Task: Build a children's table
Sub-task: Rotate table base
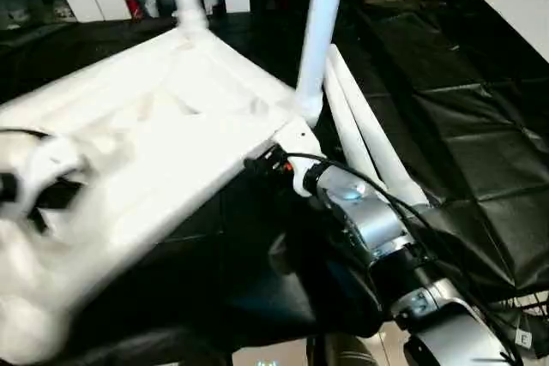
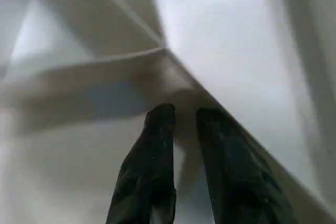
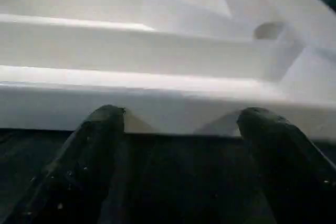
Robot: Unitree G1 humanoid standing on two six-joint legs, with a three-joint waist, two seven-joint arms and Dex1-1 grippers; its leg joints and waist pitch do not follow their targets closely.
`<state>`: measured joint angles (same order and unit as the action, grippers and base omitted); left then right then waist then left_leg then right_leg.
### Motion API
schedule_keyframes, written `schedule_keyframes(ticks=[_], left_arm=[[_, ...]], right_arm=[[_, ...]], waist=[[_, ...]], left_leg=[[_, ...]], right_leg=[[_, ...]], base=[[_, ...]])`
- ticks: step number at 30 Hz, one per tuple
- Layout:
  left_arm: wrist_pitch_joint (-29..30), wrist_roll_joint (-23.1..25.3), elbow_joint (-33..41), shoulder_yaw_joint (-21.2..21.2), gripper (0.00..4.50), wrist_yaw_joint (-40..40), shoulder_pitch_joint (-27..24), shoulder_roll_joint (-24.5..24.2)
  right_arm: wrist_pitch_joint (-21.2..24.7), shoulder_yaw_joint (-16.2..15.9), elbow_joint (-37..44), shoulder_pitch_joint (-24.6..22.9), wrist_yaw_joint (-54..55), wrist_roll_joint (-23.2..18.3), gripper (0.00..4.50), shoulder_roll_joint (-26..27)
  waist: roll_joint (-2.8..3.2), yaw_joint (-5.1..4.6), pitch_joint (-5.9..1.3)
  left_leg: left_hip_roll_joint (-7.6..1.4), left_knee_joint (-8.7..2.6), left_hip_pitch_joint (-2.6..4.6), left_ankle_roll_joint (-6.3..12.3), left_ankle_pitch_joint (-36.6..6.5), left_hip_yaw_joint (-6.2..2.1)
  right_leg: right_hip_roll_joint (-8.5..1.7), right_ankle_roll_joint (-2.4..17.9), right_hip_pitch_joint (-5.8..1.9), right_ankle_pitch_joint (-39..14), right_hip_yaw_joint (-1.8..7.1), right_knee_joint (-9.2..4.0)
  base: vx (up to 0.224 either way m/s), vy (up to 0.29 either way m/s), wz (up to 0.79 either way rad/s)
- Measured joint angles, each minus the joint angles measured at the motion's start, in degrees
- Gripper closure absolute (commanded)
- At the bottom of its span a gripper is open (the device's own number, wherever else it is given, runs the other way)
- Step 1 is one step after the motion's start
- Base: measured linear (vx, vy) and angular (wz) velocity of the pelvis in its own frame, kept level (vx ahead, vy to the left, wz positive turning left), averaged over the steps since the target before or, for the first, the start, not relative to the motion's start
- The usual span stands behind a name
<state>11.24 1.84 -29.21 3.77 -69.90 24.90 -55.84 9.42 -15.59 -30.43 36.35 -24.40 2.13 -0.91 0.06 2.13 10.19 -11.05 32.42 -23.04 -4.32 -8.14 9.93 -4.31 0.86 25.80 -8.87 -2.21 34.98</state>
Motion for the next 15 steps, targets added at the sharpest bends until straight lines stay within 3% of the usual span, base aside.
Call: schedule_keyframes(ticks=[7, 15], left_arm=[[1.76, -1.6, 4.05, -0.18, 3.51, -0.63, -1.02, 0.65], [7.88, -5.11, 13.86, -1.06, 3.51, -1.37, -4.4, 2.15]], right_arm=[[-1.23, -0.08, -1.81, 0.18, -0.89, 0.03, 0.7, 0.82], [-2.19, 0.43, -3.02, 0.2, -1.15, 0.16, 0.7, 0.89]], waist=[[-0.17, -0.13, -0.02], [-0.55, -0.38, -0.1]], left_leg=[[-0.02, 0.02, 0.03, 0.0, 0.0, -0.02], [-0.03, 0.09, 0.02, 0.01, 0.01, 0.0]], right_leg=[[0.0, 0.03, 0.0, 0.03, -0.01, 0.13], [0.03, 0.03, 0.0, 0.03, 0.0, 0.1]], base=[[0.0, 0.0, 0.0], [0.0, 0.0, 0.0]])
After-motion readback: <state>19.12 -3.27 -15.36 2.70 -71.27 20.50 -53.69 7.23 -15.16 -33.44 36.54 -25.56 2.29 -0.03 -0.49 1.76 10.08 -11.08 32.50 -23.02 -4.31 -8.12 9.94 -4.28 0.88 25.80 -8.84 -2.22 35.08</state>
